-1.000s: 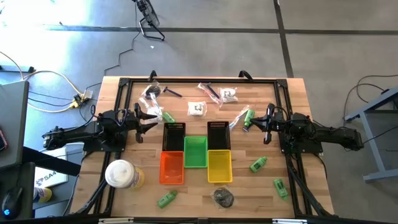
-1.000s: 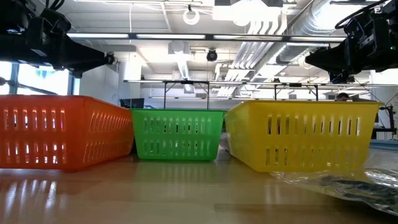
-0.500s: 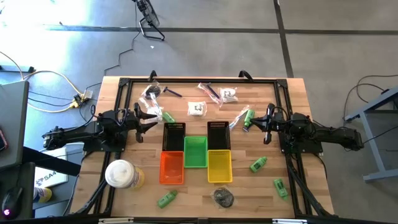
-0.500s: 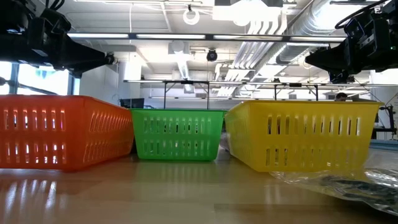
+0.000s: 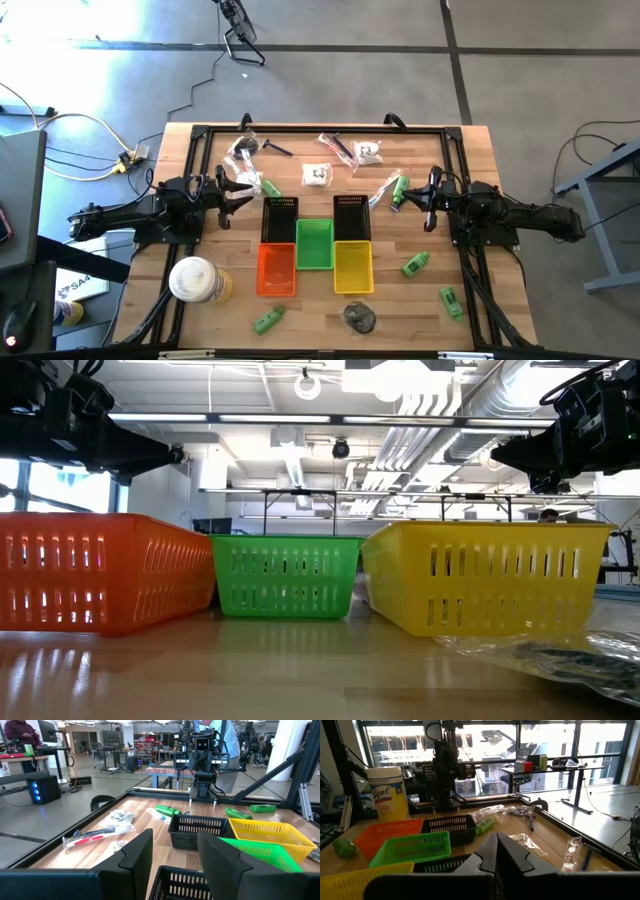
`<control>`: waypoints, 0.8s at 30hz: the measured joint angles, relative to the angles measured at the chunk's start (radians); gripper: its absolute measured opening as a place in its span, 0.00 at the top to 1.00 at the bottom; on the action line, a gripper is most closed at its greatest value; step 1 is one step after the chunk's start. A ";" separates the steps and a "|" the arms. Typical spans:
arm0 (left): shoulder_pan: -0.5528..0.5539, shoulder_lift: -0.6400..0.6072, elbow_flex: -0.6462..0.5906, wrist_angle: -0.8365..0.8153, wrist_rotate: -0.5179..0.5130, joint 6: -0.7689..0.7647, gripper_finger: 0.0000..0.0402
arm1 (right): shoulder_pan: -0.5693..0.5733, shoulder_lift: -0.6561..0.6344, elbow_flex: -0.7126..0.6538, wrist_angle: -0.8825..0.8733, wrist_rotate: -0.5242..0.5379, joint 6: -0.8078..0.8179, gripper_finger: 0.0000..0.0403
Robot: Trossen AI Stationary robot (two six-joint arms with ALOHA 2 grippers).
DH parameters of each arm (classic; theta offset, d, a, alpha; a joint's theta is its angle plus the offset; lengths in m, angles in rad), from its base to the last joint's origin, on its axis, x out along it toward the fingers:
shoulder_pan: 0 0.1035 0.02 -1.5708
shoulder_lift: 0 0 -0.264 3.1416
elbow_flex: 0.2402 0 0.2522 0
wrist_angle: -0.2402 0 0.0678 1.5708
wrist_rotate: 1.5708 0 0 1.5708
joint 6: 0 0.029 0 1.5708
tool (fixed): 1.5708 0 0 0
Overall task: Pick & Place Travel size toiletries
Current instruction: Put the green shampoo into the right black bin
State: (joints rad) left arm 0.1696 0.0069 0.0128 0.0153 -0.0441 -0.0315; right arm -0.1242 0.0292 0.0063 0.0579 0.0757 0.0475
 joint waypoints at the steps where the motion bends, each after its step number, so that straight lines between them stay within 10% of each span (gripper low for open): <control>1: 0.000 0.000 0.000 0.000 0.000 0.000 0.62 | 0.000 0.000 0.000 0.000 0.000 0.000 0.99; 24: 0.000 0.000 0.000 -0.001 0.007 0.004 0.62 | 0.000 0.000 0.000 0.011 0.002 0.059 0.99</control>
State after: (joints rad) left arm 0.1699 0.0070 0.0128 0.0139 -0.0368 -0.0273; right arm -0.1243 0.0292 0.0061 0.0693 0.0777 0.1064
